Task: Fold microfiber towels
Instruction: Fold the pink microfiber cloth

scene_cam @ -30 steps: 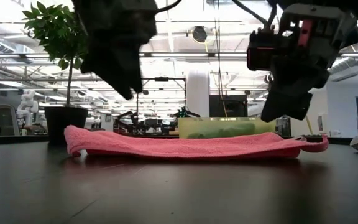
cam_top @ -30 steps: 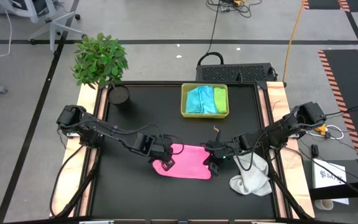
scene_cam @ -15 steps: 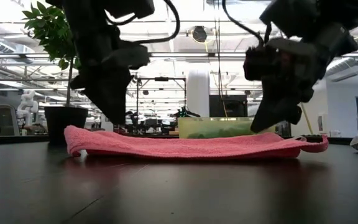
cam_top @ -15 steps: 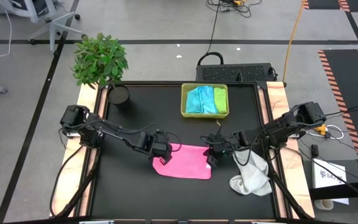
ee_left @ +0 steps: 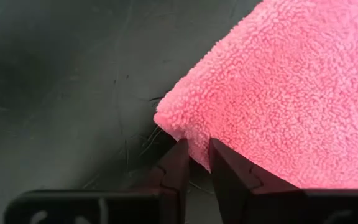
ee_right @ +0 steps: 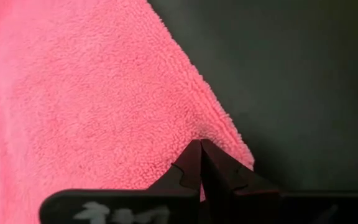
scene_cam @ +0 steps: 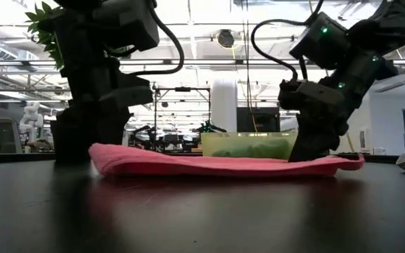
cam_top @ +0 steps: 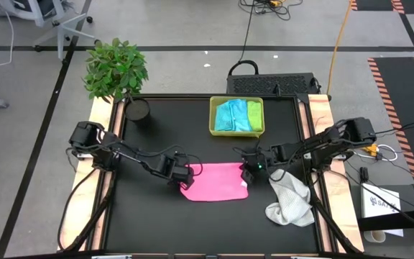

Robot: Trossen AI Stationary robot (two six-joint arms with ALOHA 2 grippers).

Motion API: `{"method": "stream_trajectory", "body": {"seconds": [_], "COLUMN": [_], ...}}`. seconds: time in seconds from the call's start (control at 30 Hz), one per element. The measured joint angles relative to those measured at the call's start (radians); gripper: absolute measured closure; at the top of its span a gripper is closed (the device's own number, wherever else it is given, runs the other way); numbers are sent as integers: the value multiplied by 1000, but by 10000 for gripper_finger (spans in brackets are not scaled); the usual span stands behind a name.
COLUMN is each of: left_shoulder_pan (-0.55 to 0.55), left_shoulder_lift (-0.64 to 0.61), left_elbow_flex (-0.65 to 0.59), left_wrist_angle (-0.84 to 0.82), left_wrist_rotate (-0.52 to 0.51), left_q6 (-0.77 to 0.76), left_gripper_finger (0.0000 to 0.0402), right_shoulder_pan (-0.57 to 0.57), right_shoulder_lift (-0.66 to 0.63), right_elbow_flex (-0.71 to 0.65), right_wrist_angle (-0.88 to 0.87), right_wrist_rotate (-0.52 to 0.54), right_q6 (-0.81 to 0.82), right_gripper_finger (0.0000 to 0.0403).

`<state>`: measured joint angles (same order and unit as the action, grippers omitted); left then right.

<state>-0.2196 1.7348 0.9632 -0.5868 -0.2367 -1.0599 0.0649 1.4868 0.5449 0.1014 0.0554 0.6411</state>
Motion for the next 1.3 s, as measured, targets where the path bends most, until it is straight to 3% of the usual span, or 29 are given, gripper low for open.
{"method": "stream_trajectory", "body": {"seconds": [0.2,0.47,0.67,0.73,1.03,1.3], "left_shoulder_pan": [32,52,86,115,236,320], "left_shoulder_lift": [0,-52,-90,-86,-34,-34], "left_elbow_flex": [-12,26,41,40,35,35], "left_wrist_angle": [14,-19,-14,-36,-31,-34], "left_wrist_rotate": [-24,-47,-48,4,146,271], "left_q6": [7,80,218,261,288,296], "left_gripper_finger": [337,337,336,331,251,188], "right_shoulder_pan": [-71,-83,-98,-114,-195,-259], "right_shoulder_lift": [0,-57,-162,-182,-176,-174], "right_elbow_flex": [0,-2,0,-1,-1,-1], "right_wrist_angle": [6,105,40,-1,-115,-123], "right_wrist_rotate": [-25,-240,-244,-243,-243,-296], "right_q6": [-66,-33,-110,-130,-132,-130], "right_gripper_finger": [403,403,389,374,302,274]}}
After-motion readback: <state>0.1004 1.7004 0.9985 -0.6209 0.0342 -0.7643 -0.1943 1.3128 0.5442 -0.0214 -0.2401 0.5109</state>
